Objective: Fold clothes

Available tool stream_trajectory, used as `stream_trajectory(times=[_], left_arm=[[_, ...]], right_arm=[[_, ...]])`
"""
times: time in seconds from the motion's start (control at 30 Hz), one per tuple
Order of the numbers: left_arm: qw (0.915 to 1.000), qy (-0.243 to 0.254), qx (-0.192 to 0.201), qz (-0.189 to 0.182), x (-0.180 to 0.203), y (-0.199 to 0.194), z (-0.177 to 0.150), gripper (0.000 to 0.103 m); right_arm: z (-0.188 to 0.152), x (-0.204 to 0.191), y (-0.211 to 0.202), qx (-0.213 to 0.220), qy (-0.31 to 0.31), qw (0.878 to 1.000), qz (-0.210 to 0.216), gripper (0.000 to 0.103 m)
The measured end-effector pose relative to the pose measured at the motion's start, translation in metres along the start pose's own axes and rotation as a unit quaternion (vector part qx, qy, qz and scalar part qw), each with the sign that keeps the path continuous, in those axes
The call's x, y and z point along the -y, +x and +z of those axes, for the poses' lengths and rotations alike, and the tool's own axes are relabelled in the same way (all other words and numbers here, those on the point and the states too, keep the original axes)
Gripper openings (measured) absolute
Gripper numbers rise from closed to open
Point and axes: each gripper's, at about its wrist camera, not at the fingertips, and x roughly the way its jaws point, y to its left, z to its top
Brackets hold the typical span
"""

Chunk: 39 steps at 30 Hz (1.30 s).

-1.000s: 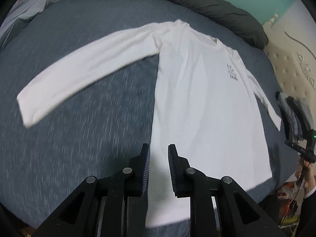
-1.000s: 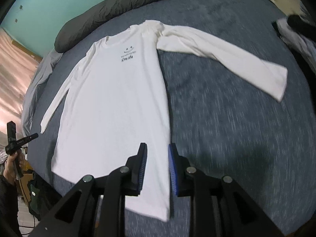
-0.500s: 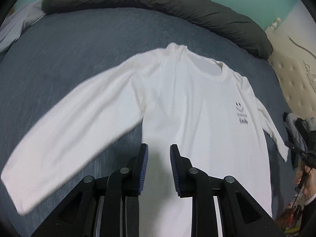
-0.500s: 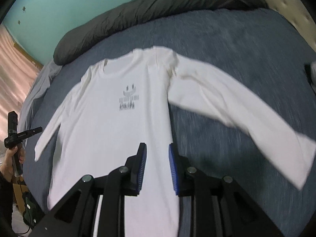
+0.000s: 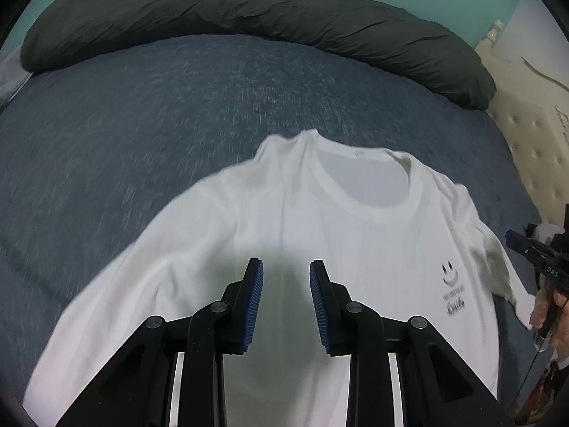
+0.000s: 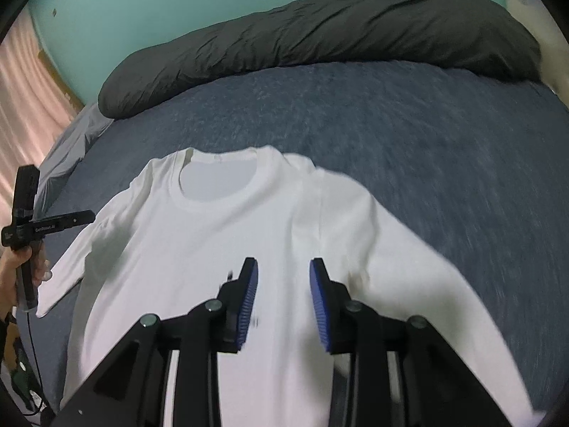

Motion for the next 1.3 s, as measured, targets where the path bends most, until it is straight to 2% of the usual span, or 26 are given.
stream_trajectory(times=[0.23, 0.4, 0.57, 0.73, 0.87, 0.93, 0.97, 1.0, 1.1, 1.3], left_arm=[[0.9998, 0.014, 0.009, 0.01, 0.002, 0.04, 0.048, 0.033], [0.9994, 0.024, 0.014, 0.02, -0.002, 0.06, 0.068, 0.041], [0.9992, 0.026, 0.014, 0.026, -0.009, 0.08, 0.085, 0.041], [0.9989, 0.031, 0.009, 0.035, -0.013, 0.098, 0.093, 0.041], [0.9989, 0.033, 0.006, 0.034, -0.015, 0.106, 0.094, 0.041], [0.999, 0.035, 0.005, 0.027, -0.015, 0.109, 0.093, 0.032], [0.999, 0.036, 0.004, 0.024, -0.014, 0.11, 0.092, 0.012], [0.999, 0.038, 0.004, 0.023, -0.013, 0.111, 0.091, 0.007], [0.9981, 0.052, 0.013, 0.029, -0.007, 0.11, 0.089, 0.005], [0.9976, 0.048, 0.039, 0.032, -0.004, 0.096, 0.098, 0.004]], right_arm=[[0.052, -0.004, 0.055, -0.01, -0.042, 0.999, -0.023, 0.031], [0.076, -0.001, 0.09, -0.02, -0.059, 0.997, -0.04, 0.031], [0.1, 0.002, 0.125, -0.029, -0.077, 0.995, -0.056, 0.031], [0.111, 0.008, 0.152, -0.052, -0.087, 0.992, -0.081, 0.031], [0.11, 0.008, 0.163, -0.06, -0.092, 0.992, -0.068, 0.031], [0.108, 0.004, 0.168, -0.065, -0.103, 0.991, -0.062, 0.021], [0.107, 0.003, 0.17, -0.066, -0.107, 0.99, -0.06, 0.009], [0.107, 0.002, 0.169, -0.061, -0.107, 0.991, -0.058, 0.004], [0.108, 0.001, 0.163, -0.041, -0.104, 0.992, -0.055, 0.002], [0.122, 0.008, 0.142, 0.009, -0.08, 0.995, -0.058, 0.001]])
